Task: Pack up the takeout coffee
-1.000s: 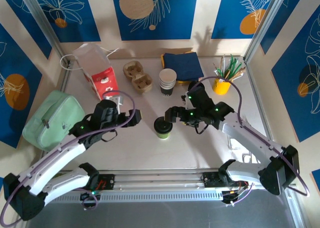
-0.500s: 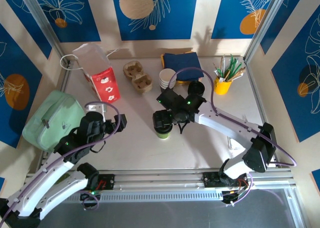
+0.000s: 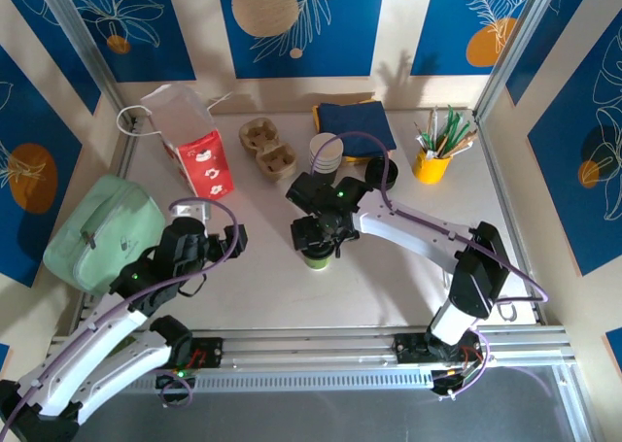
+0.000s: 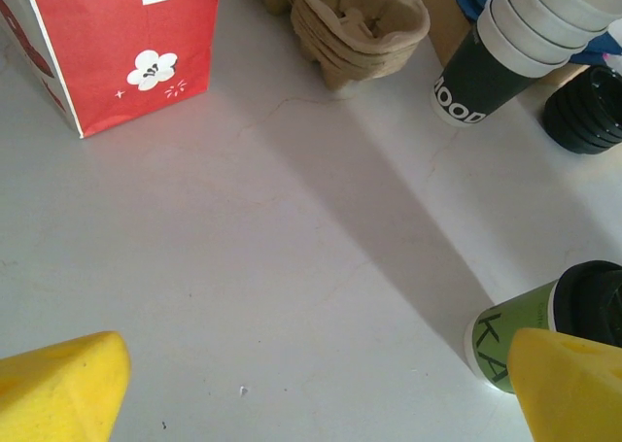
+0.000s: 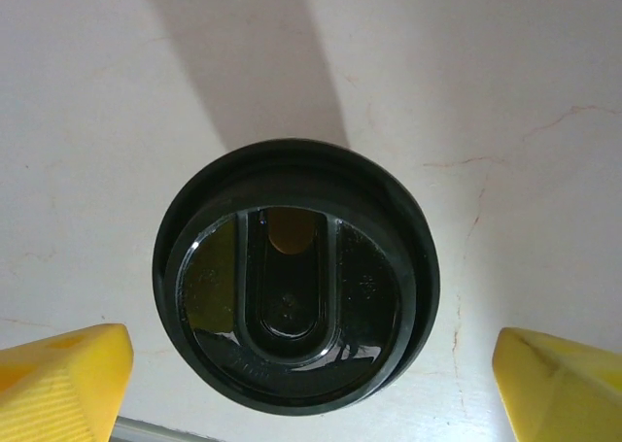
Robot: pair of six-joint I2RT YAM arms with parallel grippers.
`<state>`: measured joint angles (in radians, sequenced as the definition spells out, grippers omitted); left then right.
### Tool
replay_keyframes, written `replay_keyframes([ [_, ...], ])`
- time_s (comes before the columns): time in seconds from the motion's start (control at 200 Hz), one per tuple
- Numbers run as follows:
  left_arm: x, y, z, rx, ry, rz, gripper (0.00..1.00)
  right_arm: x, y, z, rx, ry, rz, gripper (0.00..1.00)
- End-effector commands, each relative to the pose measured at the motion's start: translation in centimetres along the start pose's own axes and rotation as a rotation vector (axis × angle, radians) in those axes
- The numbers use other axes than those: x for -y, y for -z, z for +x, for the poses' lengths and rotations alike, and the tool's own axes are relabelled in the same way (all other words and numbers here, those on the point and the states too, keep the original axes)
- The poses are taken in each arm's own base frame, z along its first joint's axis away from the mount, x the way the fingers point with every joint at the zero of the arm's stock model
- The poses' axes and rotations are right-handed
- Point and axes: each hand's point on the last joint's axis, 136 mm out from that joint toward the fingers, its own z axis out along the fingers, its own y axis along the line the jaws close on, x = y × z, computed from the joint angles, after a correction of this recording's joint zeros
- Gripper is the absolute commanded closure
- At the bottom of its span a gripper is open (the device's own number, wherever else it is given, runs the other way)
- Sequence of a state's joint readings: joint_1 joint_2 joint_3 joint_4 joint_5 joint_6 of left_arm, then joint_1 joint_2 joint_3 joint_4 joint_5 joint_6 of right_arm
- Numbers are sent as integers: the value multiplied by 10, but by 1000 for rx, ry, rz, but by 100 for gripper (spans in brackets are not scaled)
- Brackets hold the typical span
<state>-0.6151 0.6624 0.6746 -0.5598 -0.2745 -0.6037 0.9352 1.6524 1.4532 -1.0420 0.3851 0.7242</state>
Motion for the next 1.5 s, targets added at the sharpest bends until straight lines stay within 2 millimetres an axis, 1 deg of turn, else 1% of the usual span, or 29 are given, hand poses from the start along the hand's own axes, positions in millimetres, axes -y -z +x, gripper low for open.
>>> replay_keyframes([
  [0.0, -2, -2, -3, 19, 4, -2, 1, -5, 2, 3, -24, -6, 4, 9],
  [0.265, -4, -3, 1, 10, 8, -4, 1, -8, -7, 4, -42, -8, 25, 10],
  [0.41, -5, -3, 2, 11, 14, -5, 1, -12, -11, 3, -48, -5, 16, 16],
  [0.61, -5, -3, 4, 14, 25, 1, 1, -14, -14, 4, -54, 0, 21, 20],
  [0.84, -5, -4, 6, 9, 31, 6, 1, -14, -16, 3, -56, -2, 31, 20],
  [1.06, -6, -5, 7, 10, 34, 6, 1, -11, -18, 4, -59, -4, 45, 19],
  [1.221, -5, -6, 7, 10, 37, 9, 1, -8, -20, 5, -60, -4, 57, 21],
  [1.241, -5, -6, 7, 10, 37, 9, 1, -7, -20, 5, -61, -3, 58, 23],
  [1.286, -5, -6, 6, 10, 38, 10, 1, -6, -20, 4, -59, -7, 58, 25],
  [1.406, -5, -7, 6, 11, 38, 11, 1, -4, -18, 4, -55, -1, 62, 26],
  [1.491, -4, -7, 5, 12, 36, 13, 1, 1, -17, 2, -50, -4, 74, 27],
])
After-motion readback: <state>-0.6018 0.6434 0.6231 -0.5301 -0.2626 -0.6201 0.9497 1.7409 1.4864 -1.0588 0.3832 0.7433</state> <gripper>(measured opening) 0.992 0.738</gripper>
